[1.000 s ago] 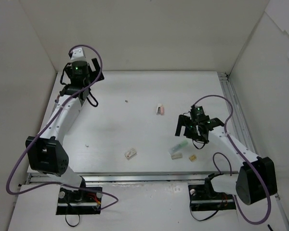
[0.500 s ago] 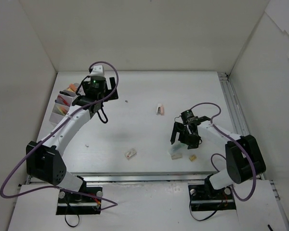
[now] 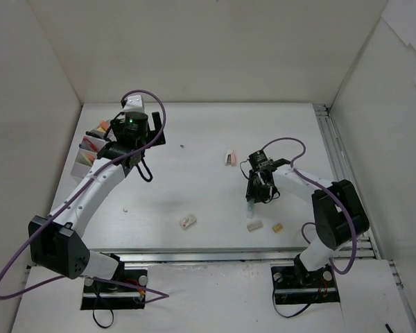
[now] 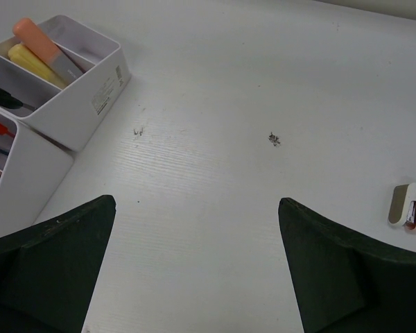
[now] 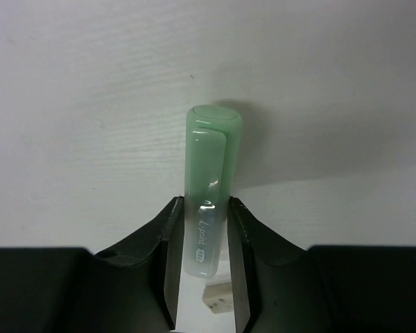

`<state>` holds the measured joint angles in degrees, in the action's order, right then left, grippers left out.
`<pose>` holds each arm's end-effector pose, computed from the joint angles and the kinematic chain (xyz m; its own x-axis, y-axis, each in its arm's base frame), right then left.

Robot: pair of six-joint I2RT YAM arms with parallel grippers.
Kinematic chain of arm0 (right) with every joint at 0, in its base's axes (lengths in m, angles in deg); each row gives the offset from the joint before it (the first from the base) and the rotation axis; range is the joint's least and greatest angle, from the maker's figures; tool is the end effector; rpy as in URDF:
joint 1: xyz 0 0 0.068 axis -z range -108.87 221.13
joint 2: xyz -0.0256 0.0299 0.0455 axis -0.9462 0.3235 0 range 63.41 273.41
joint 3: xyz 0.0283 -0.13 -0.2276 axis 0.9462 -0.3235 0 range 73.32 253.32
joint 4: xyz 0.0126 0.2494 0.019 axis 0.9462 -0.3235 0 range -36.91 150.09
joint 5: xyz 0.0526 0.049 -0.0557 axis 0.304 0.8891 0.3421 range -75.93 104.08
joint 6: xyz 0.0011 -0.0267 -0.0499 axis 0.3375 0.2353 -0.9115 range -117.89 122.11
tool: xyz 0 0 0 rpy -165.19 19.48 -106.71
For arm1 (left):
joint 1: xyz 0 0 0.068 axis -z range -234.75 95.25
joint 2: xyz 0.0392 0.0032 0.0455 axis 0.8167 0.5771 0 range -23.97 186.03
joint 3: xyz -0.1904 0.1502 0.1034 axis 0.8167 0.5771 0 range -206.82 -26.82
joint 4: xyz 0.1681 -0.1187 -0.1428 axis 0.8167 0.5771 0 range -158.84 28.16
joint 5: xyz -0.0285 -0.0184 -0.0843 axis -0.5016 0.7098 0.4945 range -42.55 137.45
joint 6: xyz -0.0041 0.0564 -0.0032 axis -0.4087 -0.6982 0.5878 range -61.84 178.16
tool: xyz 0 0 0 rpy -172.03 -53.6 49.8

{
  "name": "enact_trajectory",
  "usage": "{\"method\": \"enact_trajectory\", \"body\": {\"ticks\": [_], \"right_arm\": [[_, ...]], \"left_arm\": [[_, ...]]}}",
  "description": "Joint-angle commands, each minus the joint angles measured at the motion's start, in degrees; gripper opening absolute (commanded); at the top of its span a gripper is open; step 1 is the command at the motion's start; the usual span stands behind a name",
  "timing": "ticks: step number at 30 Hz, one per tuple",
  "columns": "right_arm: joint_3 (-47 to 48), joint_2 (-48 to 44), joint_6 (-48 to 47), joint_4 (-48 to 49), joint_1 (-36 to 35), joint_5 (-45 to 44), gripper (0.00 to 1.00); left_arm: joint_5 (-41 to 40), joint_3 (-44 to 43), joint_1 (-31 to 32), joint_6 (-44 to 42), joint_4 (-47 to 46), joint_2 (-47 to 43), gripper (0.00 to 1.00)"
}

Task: Sort the stationery into containers
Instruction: Pick up the stationery from the center of the board.

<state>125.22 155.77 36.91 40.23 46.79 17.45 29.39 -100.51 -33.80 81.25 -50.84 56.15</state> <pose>0.2752 0.1269 0.1635 -0.8999 0.2184 -0.3775 0.0923 0.9413 0.3246 0.2999 -0.1017 0.3515 -0.3854 -0.2518 -0.8877 -0.0811 0.9676 -0.2392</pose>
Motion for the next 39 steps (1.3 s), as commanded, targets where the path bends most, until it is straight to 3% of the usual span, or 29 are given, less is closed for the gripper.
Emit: {"method": "enact_trajectory", "body": {"ticks": [1, 6, 10, 15, 17, 23, 28, 39], "right_arm": [[5.93, -0.16, -3.60, 2.71, -0.10, -1.20, 0.12], [9.79, -1.74, -16.77, 12.81, -0.36, 11.10, 0.03], [12.26, -3.58, -27.49, 18.71, -2.02, 23.58, 0.03], [17.00, -3.32, -35.93, 23.01, -4.49, 26.50, 0.03], [17.79, -3.15, -36.82, 25.82, -4.40, 27.38, 0.03], [20.87, -1.92, -37.10, 31.27, -4.40, 32.22, 0.03], [25.70, 2.03, -37.88, 28.56, -4.31, 32.23, 0.03], [29.58, 5.03, -36.48, 27.24, -3.09, 29.50, 0.03]], "left_arm": [[0.04, -1.37, 0.32, -0.85, -0.69, -2.25, 1.00], [10.99, -4.00, -0.29, -1.30, -0.24, -0.67, 0.99], [21.47, -5.76, -0.82, -0.60, -2.00, 0.30, 0.99], [38.33, -4.54, -0.82, 2.56, -10.06, 1.53, 1.00], [41.43, -3.57, -0.82, 4.32, -12.80, 3.29, 0.99], [47.85, -4.18, -0.82, 8.19, -17.46, 8.91, 0.99], [51.63, -4.62, -0.82, 13.12, -24.14, 12.60, 0.99], [51.47, -4.80, -0.29, 12.69, -24.86, 12.97, 0.98]]}}
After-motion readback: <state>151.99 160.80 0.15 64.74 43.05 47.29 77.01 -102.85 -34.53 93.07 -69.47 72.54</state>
